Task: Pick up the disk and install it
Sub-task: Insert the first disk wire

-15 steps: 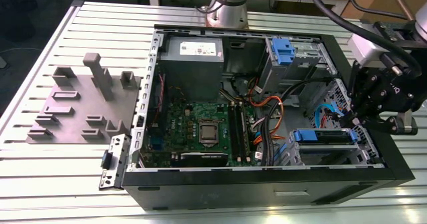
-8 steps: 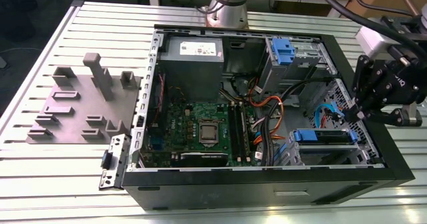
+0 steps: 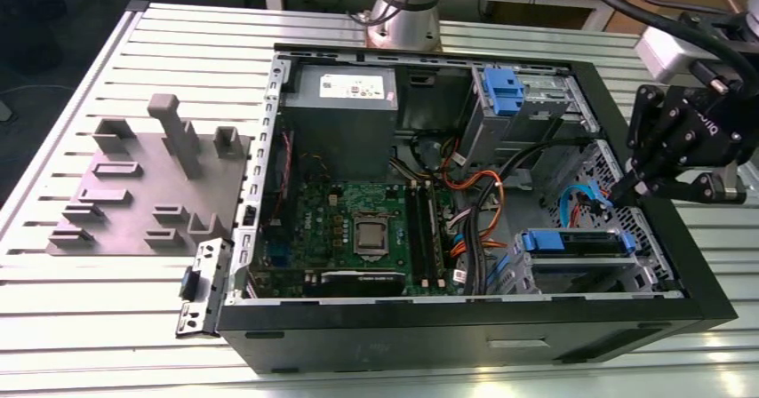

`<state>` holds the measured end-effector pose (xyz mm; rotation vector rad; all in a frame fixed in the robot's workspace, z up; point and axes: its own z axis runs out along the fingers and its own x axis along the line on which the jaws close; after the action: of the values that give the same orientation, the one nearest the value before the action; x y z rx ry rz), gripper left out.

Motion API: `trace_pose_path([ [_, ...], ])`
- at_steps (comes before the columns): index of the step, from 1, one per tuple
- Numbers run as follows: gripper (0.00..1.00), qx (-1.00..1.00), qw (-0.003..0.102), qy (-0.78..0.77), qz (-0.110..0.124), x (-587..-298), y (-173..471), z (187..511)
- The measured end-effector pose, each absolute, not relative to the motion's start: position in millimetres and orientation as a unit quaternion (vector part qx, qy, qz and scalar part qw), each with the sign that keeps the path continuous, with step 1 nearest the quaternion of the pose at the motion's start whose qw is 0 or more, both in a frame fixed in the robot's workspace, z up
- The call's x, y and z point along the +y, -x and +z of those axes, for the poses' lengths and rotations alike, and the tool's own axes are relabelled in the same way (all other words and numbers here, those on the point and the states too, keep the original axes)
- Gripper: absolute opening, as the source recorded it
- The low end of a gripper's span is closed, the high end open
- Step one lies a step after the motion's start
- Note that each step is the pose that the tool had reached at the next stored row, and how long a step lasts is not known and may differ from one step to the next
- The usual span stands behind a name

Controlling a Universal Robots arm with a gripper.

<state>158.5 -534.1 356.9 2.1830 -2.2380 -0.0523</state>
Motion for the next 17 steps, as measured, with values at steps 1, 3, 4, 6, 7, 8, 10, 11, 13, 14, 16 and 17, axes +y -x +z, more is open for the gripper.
trace_pose_path([
  [1, 0.11, -0.716, 0.008, -0.698, -0.017, -534.1, -158.6, 356.9],
  [3, 0.11, -0.716, 0.008, -0.698, -0.018, -534.0, -158.9, 356.9],
  [4, 0.11, -0.716, 0.009, -0.698, -0.018, -534.1, -159.4, 356.8],
  [6, 0.11, -0.716, 0.013, -0.698, -0.022, -533.1, -161.2, 356.4],
  [7, 0.11, -0.716, 0.015, -0.697, -0.025, -532.2, -161.7, 356.2],
  [8, 0.11, -0.717, 0.018, -0.696, -0.027, -531.3, -162.0, 355.9],
  [10, 0.11, -0.719, 0.022, -0.694, -0.031, -529.9, -162.7, 355.1],
  [11, 0.11, -0.719, 0.023, -0.694, -0.032, -529.7, -163.4, 354.8],
  [13, 0.18, -0.719, 0.026, -0.694, -0.033, -529.6, -165.8, 354.1],
  [14, 0.18, -0.719, 0.027, -0.694, -0.034, -529.4, -166.8, 353.5],
  [16, 0.18, -0.719, 0.030, -0.693, -0.034, -528.8, -168.2, 353.0],
  [17, 0.18, -0.719, 0.031, -0.693, -0.034, -528.5, -168.6, 352.7],
])
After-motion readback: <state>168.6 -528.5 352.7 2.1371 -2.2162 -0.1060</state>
